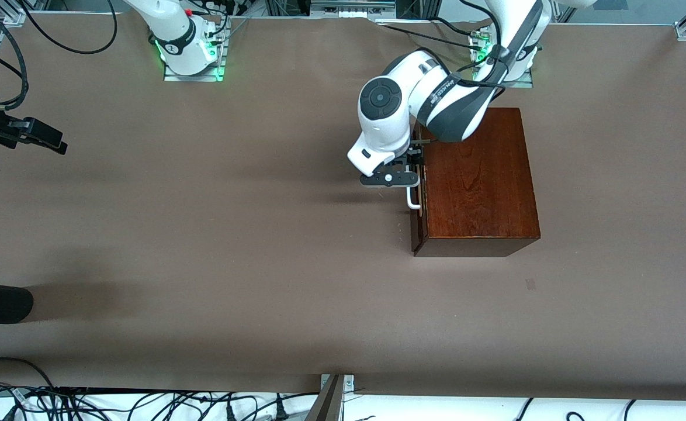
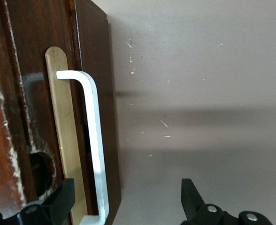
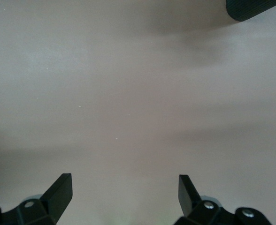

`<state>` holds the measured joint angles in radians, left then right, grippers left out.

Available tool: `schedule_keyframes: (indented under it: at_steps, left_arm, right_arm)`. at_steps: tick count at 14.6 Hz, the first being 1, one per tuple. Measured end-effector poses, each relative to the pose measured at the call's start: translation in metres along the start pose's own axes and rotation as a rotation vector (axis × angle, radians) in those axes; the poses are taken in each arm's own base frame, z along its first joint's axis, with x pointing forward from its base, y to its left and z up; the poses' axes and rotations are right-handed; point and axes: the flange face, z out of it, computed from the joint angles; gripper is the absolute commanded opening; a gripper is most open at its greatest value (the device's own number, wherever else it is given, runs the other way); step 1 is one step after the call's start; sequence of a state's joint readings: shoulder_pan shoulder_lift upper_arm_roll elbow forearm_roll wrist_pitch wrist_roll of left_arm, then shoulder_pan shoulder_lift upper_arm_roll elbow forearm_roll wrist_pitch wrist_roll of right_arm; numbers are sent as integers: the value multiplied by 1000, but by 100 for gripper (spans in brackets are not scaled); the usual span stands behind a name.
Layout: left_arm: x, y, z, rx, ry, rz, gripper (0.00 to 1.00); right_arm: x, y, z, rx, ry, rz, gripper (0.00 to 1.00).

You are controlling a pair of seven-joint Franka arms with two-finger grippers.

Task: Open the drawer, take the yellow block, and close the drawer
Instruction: 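Pull the drawer open by its handle with the left gripper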

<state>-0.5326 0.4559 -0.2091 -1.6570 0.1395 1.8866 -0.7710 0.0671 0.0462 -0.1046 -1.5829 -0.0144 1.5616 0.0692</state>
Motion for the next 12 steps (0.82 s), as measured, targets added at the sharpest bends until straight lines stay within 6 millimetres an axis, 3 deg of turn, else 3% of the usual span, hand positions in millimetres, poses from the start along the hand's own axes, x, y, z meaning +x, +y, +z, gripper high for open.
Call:
schedule_keyframes:
  at_steps: [12]
  left_arm:
    - [6, 8, 33, 17, 11, 21, 100]
  right_arm:
    - [0, 0, 0, 0, -1, 0, 100]
